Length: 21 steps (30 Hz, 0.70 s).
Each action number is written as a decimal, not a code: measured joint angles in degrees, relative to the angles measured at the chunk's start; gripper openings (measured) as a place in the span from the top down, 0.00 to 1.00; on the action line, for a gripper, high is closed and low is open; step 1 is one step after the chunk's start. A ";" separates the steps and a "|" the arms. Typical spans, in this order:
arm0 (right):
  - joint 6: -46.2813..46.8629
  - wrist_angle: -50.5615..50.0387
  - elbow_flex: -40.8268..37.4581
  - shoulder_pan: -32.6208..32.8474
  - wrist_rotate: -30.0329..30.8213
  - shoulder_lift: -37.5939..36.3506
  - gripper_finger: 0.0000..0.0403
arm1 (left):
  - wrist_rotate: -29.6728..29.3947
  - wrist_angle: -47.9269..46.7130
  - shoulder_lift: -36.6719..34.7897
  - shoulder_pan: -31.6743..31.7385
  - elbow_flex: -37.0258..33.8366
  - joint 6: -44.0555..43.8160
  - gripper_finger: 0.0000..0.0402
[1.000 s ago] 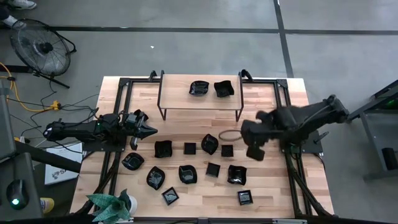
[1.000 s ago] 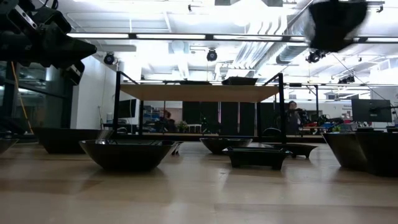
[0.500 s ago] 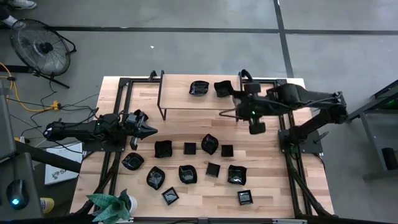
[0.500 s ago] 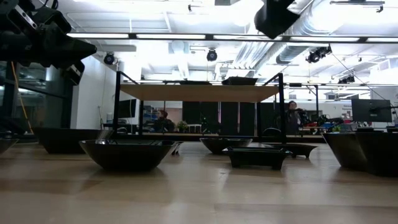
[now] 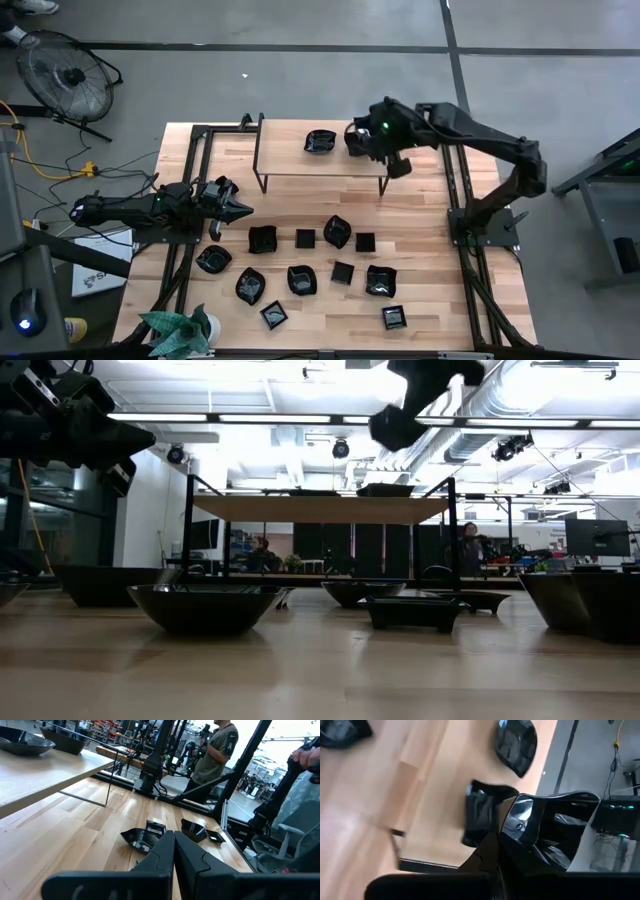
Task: Pick & Place Mini shaped plates
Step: Stack the distorted square-shaped plate on the distorted square-shaped plate
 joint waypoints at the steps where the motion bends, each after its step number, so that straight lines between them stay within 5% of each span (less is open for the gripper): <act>1: -1.21 0.24 0.00 -0.86 0.01 0.64 1.00 | -0.01 0.00 0.00 0.02 0.00 0.00 1.00; 13: -6.11 0.08 -0.02 -3.46 -0.33 6.54 1.00 | 0.00 0.01 -0.01 0.01 0.00 0.00 1.00; 21: 0.46 -0.19 -0.02 -2.72 -2.86 7.08 1.00 | -0.02 0.00 -0.02 0.01 0.00 0.00 1.00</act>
